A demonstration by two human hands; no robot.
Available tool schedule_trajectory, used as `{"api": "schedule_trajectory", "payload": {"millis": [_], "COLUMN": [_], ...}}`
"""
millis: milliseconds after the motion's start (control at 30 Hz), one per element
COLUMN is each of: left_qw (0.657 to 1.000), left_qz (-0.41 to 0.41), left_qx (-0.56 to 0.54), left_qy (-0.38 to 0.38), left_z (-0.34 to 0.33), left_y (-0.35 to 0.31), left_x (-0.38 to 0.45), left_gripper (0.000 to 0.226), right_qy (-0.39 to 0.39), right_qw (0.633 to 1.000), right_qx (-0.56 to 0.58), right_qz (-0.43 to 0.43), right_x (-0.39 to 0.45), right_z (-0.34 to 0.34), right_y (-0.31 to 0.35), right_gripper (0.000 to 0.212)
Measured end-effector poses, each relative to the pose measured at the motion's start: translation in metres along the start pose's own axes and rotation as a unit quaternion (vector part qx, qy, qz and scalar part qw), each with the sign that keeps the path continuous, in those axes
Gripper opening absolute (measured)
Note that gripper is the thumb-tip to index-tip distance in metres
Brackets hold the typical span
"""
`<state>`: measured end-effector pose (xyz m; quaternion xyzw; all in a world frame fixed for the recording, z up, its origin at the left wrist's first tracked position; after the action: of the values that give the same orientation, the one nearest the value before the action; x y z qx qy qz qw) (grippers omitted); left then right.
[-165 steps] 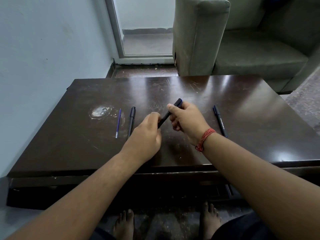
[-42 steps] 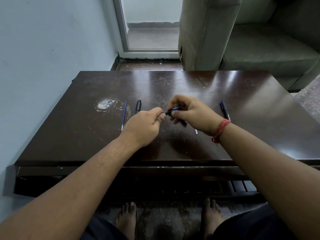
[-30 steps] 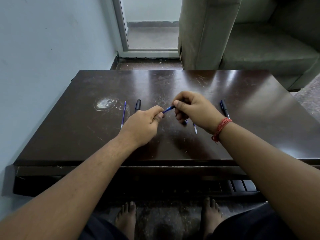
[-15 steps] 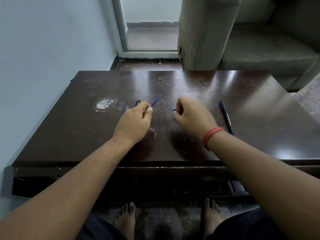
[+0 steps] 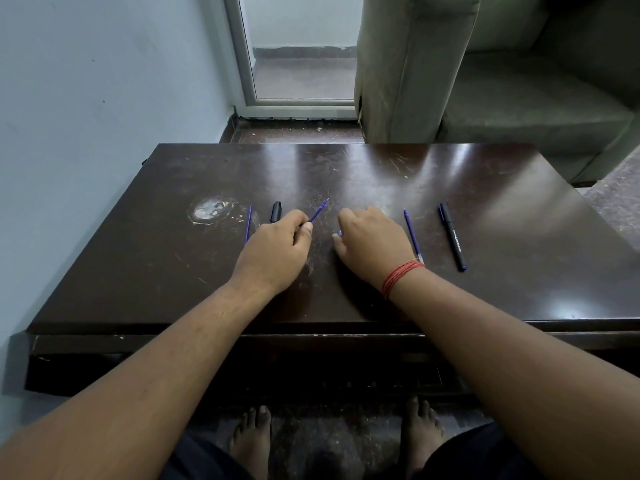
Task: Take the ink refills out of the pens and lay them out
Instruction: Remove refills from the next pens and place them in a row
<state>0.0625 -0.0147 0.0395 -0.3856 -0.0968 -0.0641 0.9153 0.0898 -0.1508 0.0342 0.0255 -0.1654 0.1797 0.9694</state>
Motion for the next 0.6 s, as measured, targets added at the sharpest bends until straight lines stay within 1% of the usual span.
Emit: {"api": "schedule_trajectory", "payload": {"millis": [67,100,133,200,267,300,367,500,567,600], "left_qw": [1.000,1.000,1.000,1.000,1.000,1.000,1.000,0.999,0.998,0.998], "left_qz": [0.005,0.005,0.004,-0.001,-0.011,-0.018,-0.031,-0.052,-0.061,-0.063], "left_qx": [0.000,0.000,0.000,-0.001,-0.001,0.000,0.000,-0.001,0.004,0.006], "left_qy": [0.001,0.002,0.002,-0.001,-0.004,-0.003,-0.001,-0.007,-0.006,-0.005], "left_z": [0.000,0.000,0.000,0.000,-0.002,-0.004,-0.006,-0.007,-0.008,-0.009], "left_y": [0.001,0.001,0.000,-0.001,-0.004,-0.007,-0.012,-0.018,-0.020,-0.021], "left_x": [0.000,0.000,0.000,0.001,0.000,-0.001,-0.002,-0.004,-0.005,-0.005], "left_gripper": [0.022,0.022,0.022,0.021,0.020,0.020,0.019,0.015,0.014,0.015], "right_qy": [-0.005,-0.002,0.005,0.038,0.099,0.116,0.113,0.103,0.110,0.110], "right_qw": [0.997,0.989,0.974,0.925,0.872,0.849,0.812,0.764,0.749,0.749], "right_qx": [0.052,0.110,0.185,0.332,0.443,0.485,0.546,0.604,0.622,0.622], "right_qz": [-0.055,-0.095,-0.134,-0.180,-0.181,-0.174,-0.171,-0.201,-0.202,-0.202], "right_x": [0.007,0.010,0.011,0.009,0.003,0.000,-0.002,-0.002,-0.004,-0.004], "right_z": [0.008,0.012,0.014,0.010,0.000,-0.004,-0.008,-0.009,-0.009,-0.008], "right_y": [-0.015,-0.025,-0.034,-0.039,-0.027,-0.020,-0.012,-0.010,-0.007,-0.007], "right_gripper": [0.021,0.022,0.023,0.023,0.021,0.019,0.014,0.011,0.013,0.014]}}
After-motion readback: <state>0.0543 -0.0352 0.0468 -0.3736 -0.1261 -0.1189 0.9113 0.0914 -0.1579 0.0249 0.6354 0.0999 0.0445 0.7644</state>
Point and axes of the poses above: each hand's wrist, its own x-axis towards the middle knuckle, its own z-axis out of the back of the hand, y = z × x, the point moved 9 cm from there along x, towards the middle knuckle, and after that the axes turned 7 degrees about -x, right-handed, at the moved point
